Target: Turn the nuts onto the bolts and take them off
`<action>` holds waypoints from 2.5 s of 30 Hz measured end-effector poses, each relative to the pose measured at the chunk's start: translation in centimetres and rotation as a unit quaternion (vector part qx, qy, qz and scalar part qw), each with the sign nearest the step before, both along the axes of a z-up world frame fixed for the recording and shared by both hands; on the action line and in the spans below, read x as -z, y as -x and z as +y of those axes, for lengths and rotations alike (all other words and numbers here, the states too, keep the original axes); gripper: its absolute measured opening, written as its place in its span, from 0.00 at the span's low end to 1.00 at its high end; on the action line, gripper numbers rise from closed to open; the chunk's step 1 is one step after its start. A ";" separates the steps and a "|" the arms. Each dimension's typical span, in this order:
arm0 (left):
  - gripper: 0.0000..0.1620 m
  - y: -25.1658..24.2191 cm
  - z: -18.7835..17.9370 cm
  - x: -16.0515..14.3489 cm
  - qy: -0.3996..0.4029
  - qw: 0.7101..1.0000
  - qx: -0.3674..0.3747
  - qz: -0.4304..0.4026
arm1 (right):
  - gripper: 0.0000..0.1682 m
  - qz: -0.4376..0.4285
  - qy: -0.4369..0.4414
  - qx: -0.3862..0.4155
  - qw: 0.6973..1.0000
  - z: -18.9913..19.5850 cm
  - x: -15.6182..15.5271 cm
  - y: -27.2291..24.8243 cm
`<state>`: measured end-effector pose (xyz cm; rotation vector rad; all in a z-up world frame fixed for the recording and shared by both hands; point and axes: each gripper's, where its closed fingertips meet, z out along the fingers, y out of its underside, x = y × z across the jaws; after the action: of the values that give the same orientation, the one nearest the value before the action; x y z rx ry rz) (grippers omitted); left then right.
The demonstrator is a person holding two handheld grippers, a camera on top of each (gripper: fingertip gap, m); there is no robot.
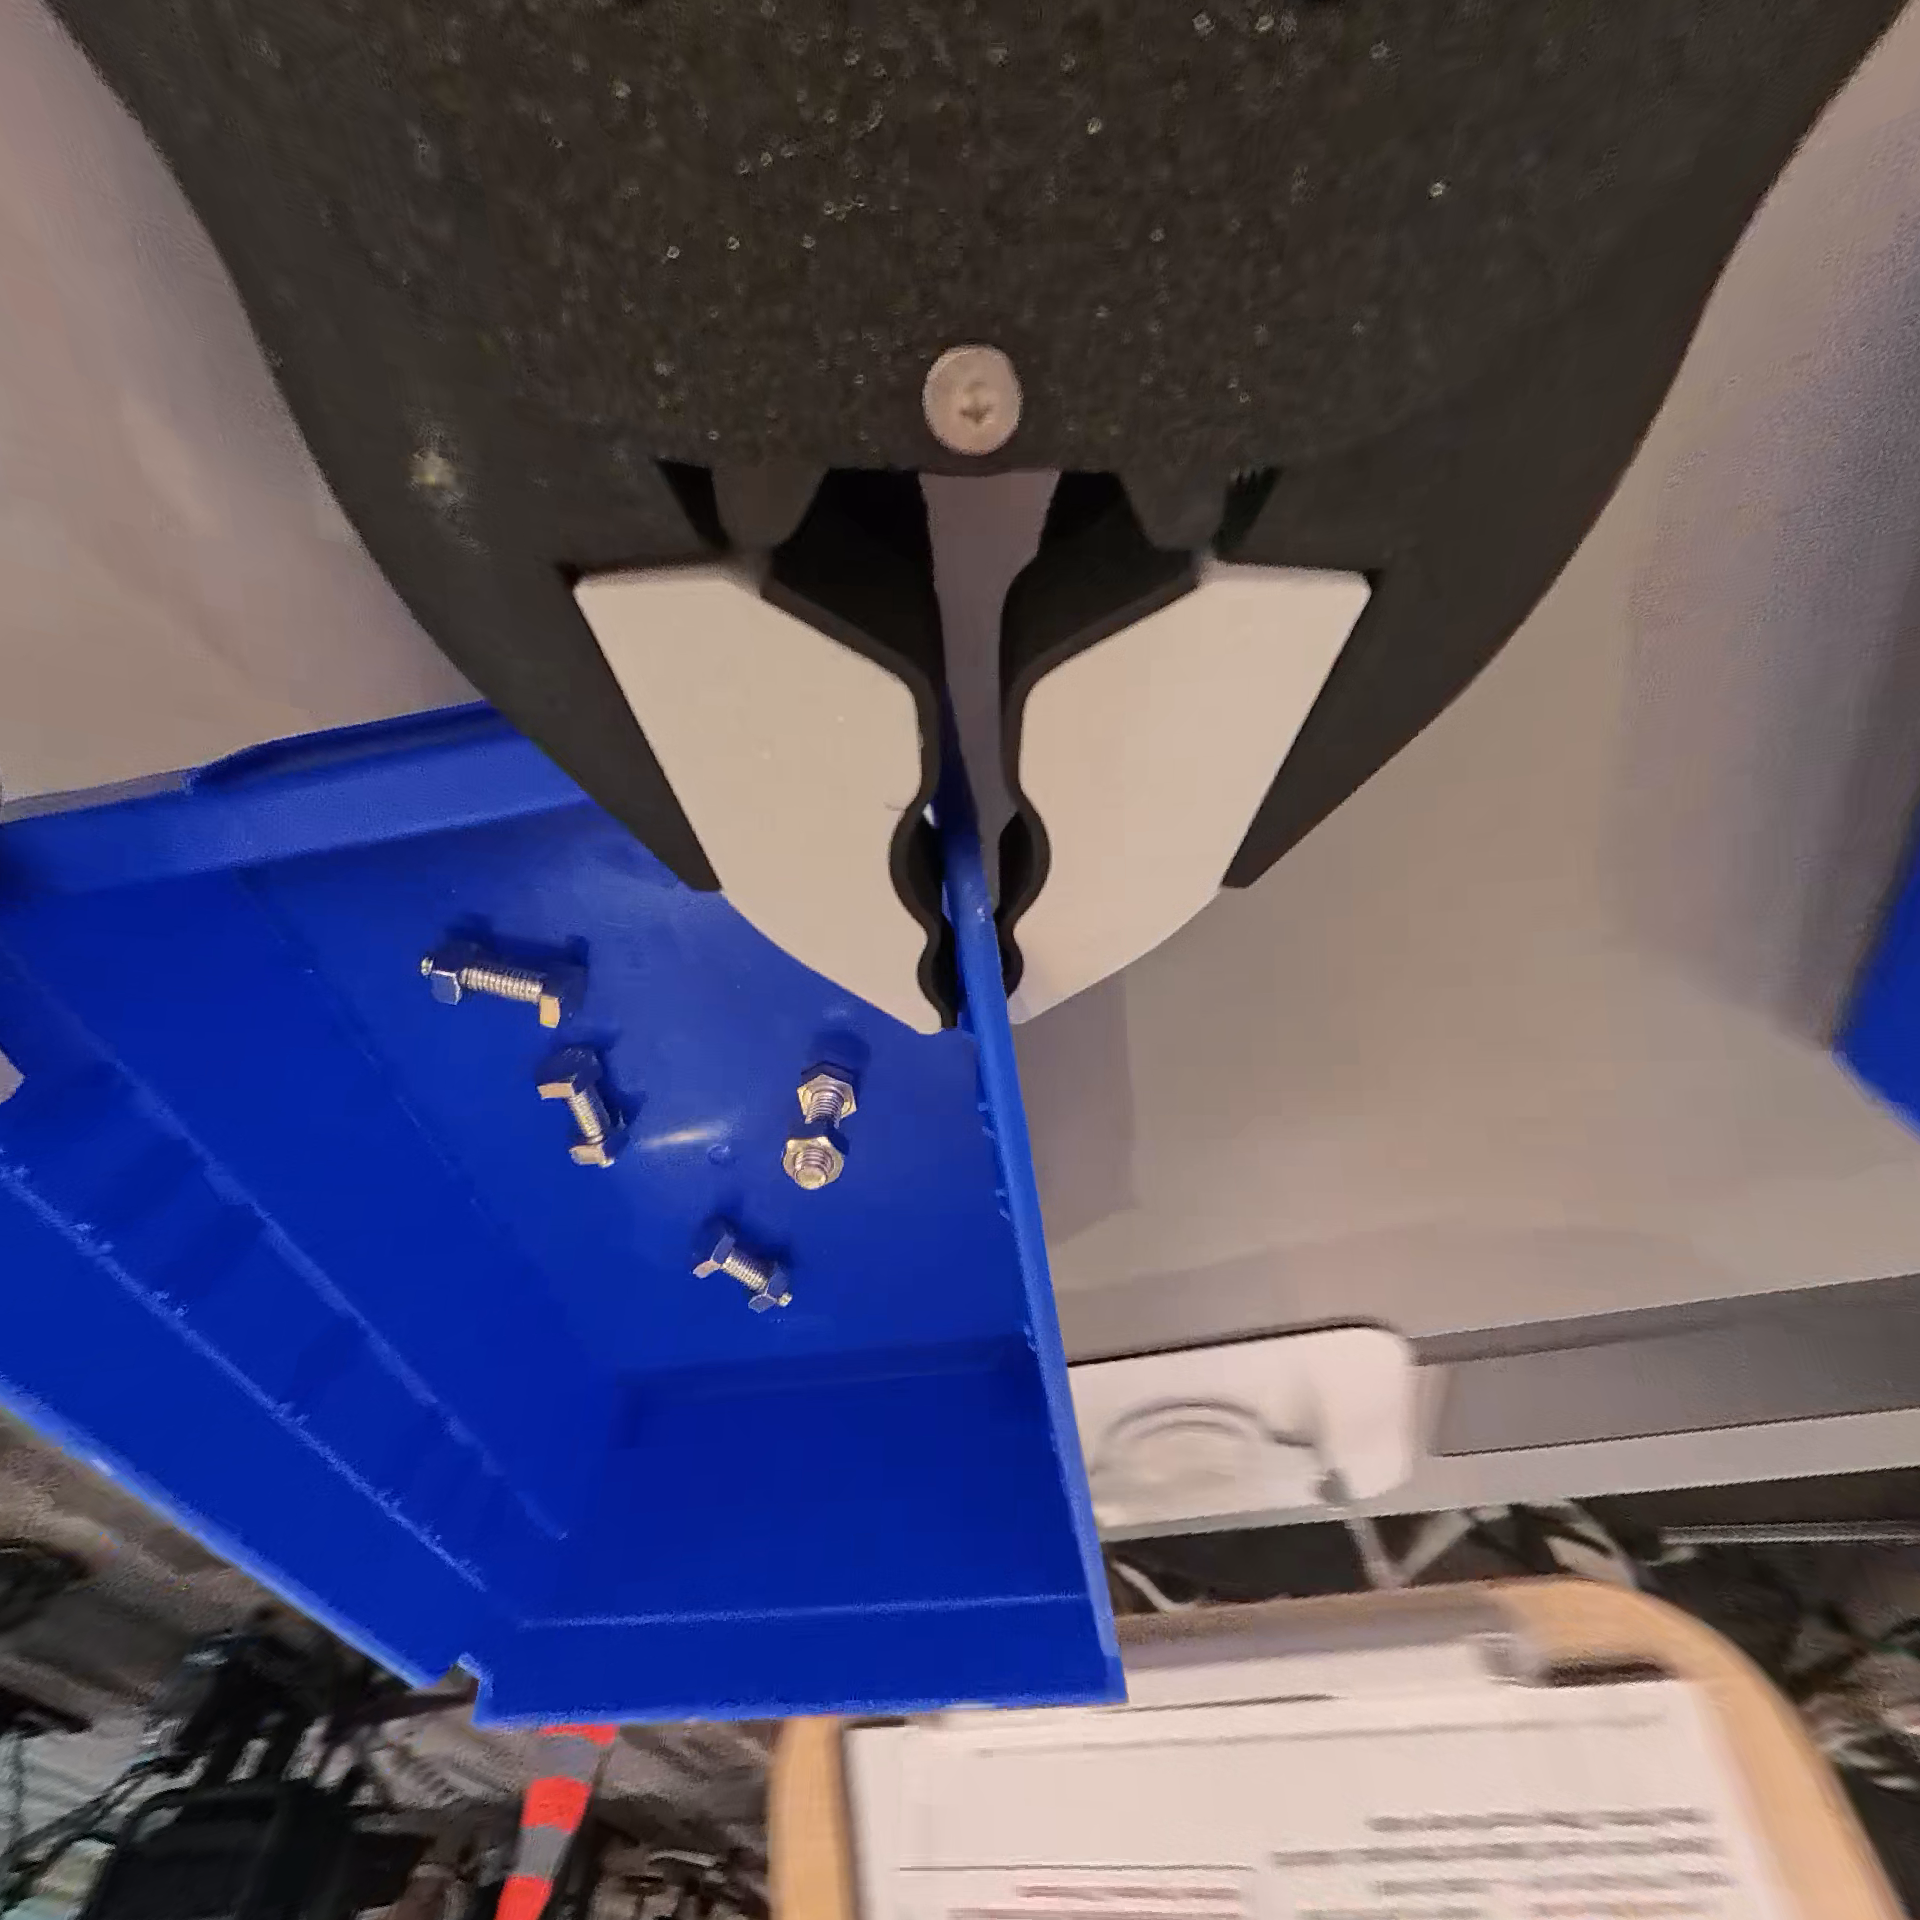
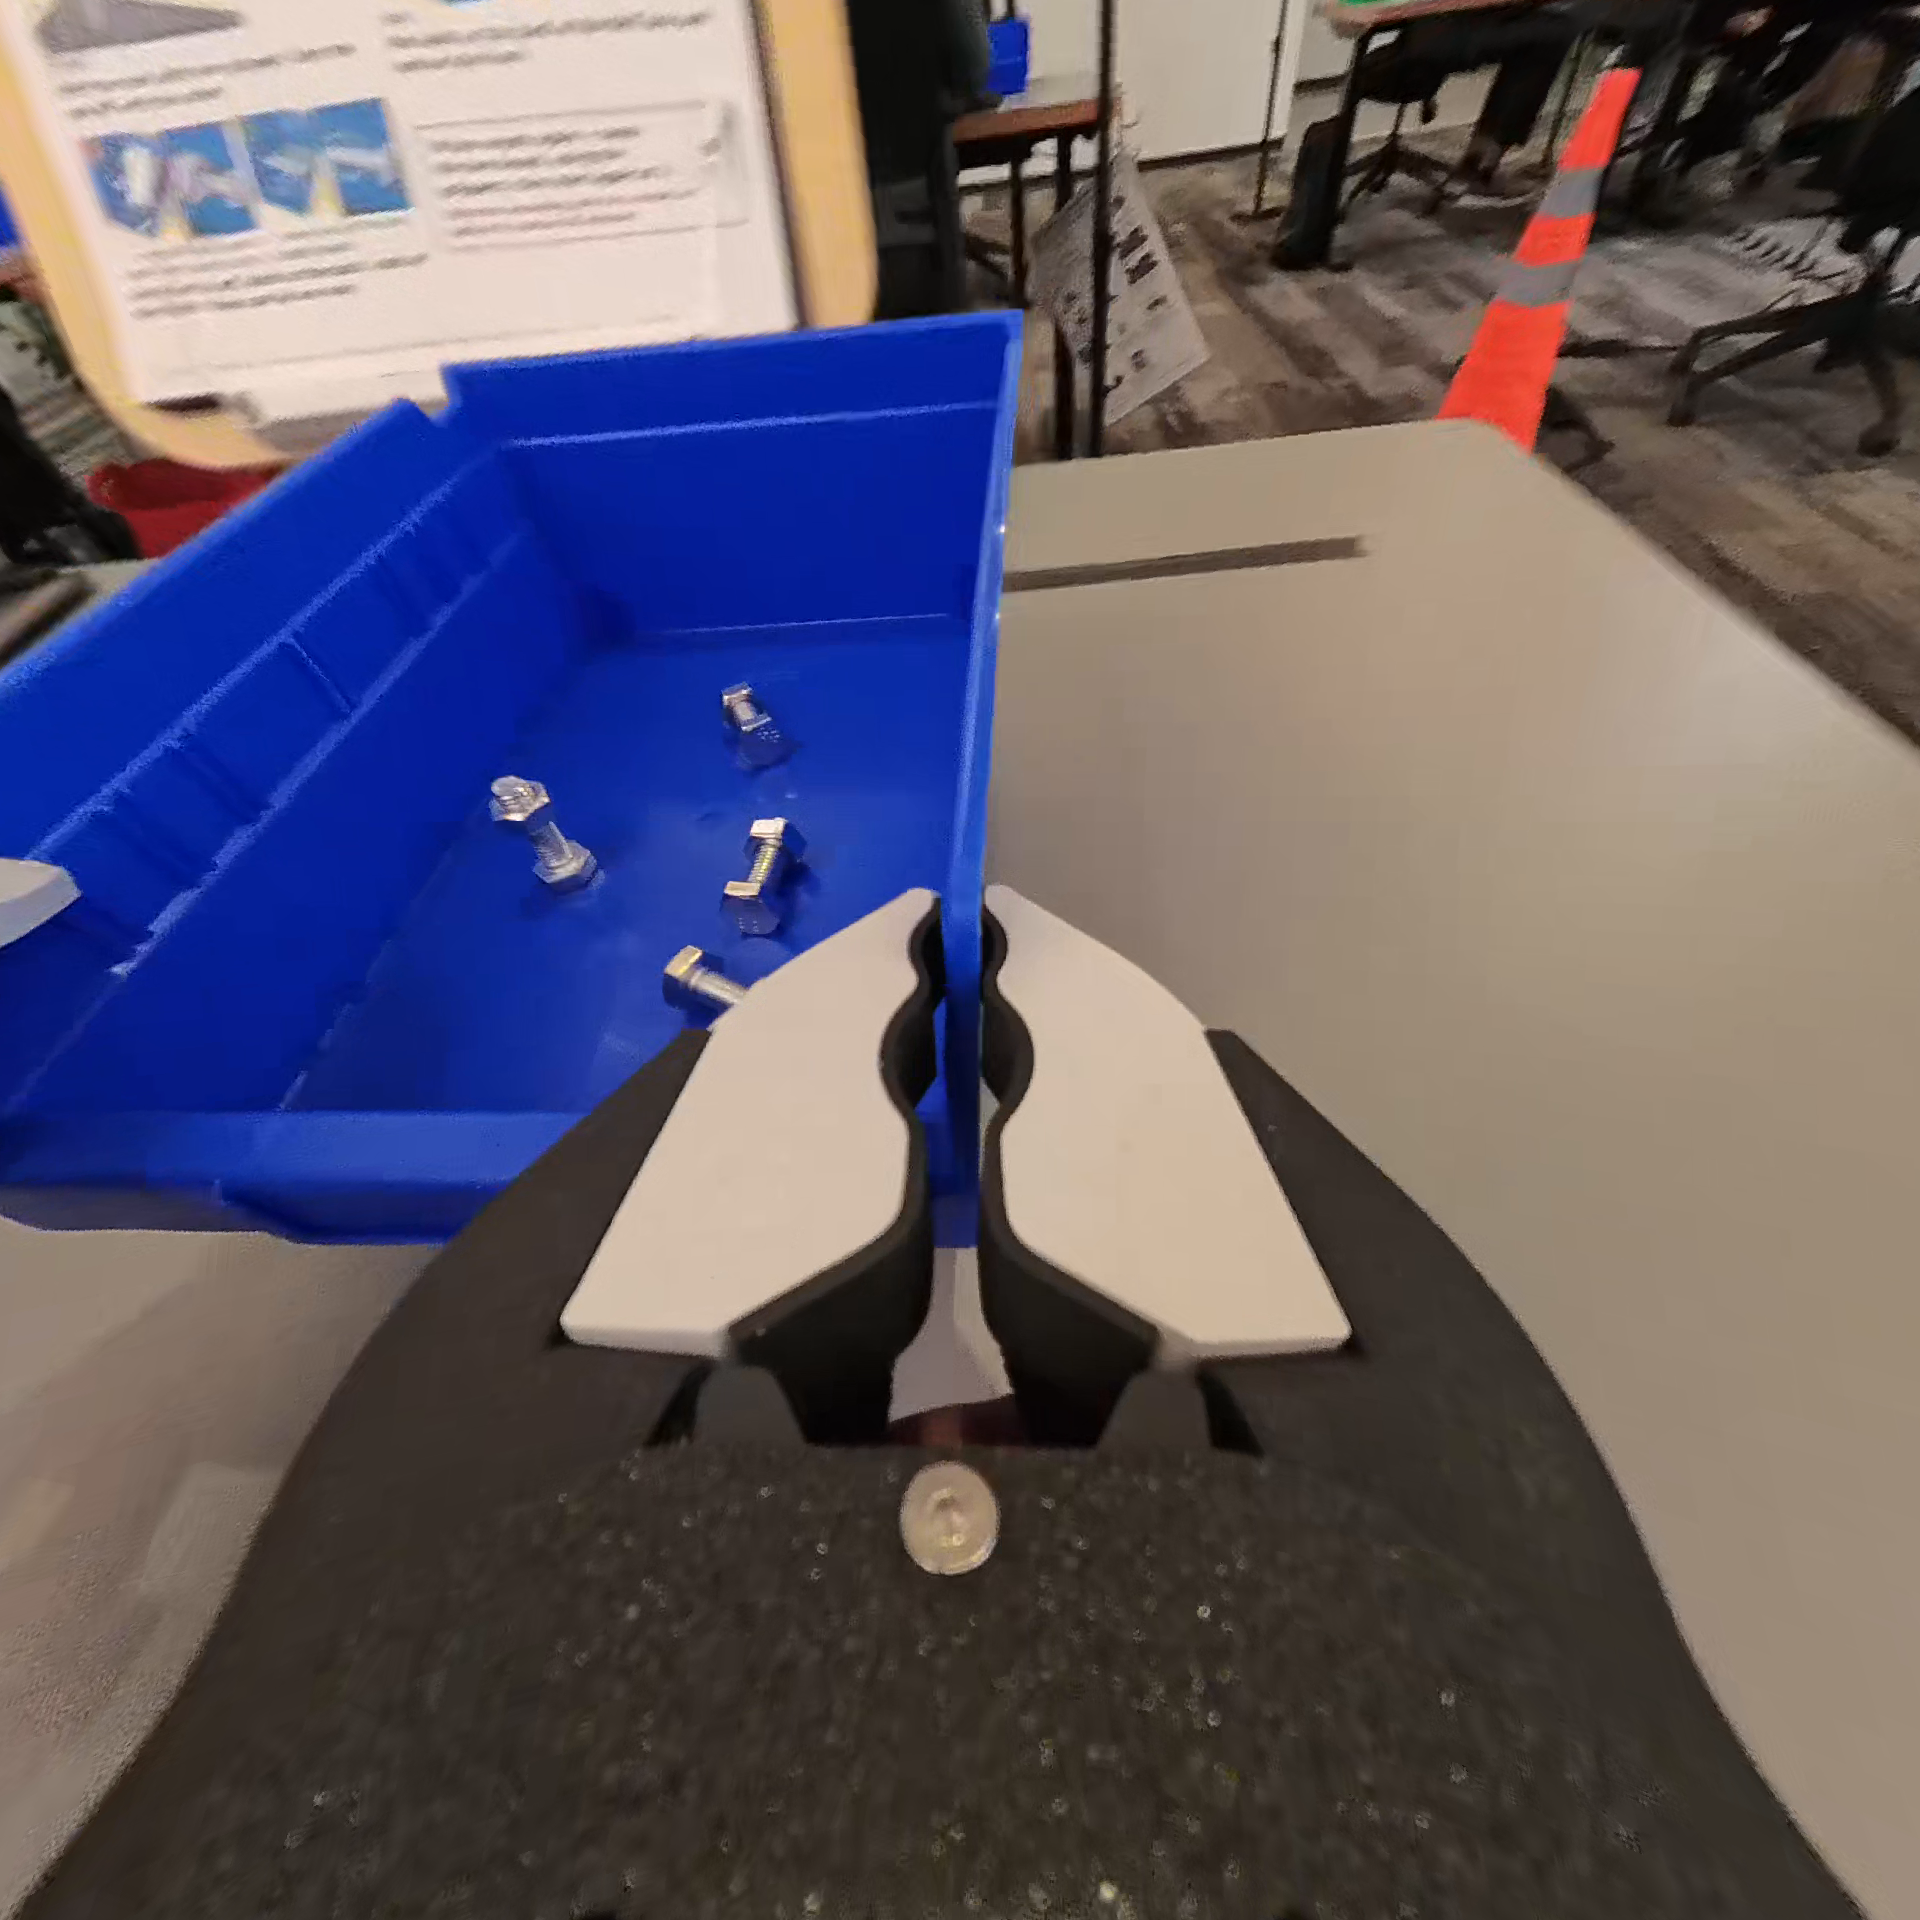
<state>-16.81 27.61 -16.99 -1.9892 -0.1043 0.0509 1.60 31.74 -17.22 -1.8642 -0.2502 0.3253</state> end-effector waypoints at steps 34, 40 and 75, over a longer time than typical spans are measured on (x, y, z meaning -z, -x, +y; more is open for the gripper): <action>0.08 42.1 -20.4 4.9 0.055 0.984 -0.152 -0.074 | 0.32 -0.120 -0.056 -0.411 0.902 -24.6 2.6 30.3; 0.02 39.1 -22.8 4.9 0.074 0.983 -0.155 -0.065 | 0.37 -0.121 -0.031 -0.318 0.940 -22.1 3.2 36.0; 0.04 -12.1 3.1 -4.6 -0.005 0.994 0.090 0.054 | 0.03 -0.134 -0.041 0.004 0.990 2.4 -7.4 -12.6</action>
<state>-4.75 30.69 -12.43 -1.9736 0.1446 0.0405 14.22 34.11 -9.79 -1.8256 -0.4329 0.0565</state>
